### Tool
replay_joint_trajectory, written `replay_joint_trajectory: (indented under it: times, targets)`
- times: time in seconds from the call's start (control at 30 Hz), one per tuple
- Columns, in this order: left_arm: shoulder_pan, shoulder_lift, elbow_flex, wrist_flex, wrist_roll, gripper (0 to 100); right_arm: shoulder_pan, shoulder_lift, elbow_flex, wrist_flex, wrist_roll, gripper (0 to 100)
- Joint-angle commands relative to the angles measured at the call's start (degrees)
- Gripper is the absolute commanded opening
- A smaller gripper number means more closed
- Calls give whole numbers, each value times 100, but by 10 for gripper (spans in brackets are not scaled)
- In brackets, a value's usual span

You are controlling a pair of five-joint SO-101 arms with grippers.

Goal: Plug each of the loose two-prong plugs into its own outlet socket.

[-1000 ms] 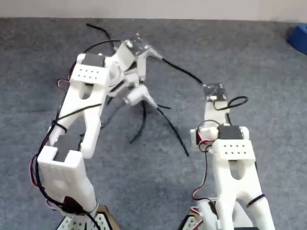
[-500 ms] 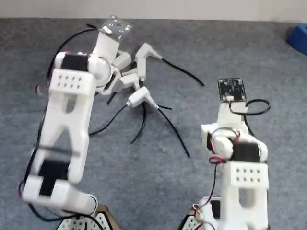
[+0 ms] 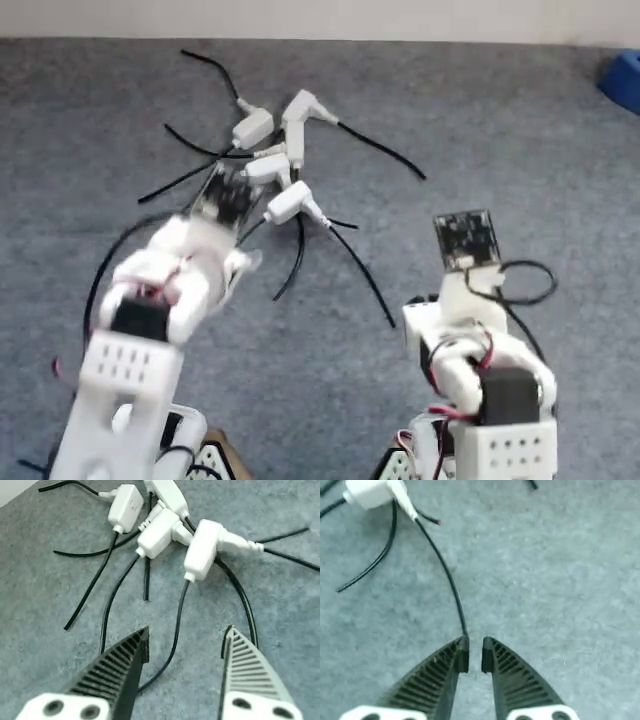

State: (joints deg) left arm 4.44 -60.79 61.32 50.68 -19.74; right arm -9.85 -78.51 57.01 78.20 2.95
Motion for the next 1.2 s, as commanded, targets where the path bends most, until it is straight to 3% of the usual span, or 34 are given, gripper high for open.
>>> replay_joint_trajectory:
  times: [0.0,0.23,0.47,0.67,0.93,1.17]
  targets:
    - [22,-1226,734,-44,70,237,-66,-875,435,-321,-35,59]
    - [31,-2967,1754,510,70,238,-4,-2712,2422,-866,132,59]
    - [57,-4444,2818,695,70,238,31,-2659,3213,-1068,193,59]
    - [48,-4321,3143,659,264,238,110,-2668,3670,-1288,185,59]
    - [48,-4321,3565,651,642,238,1103,-2642,4629,-2290,185,62]
    - [22,-4303,3574,695,633,236,1086,-2642,4664,-1930,211,62]
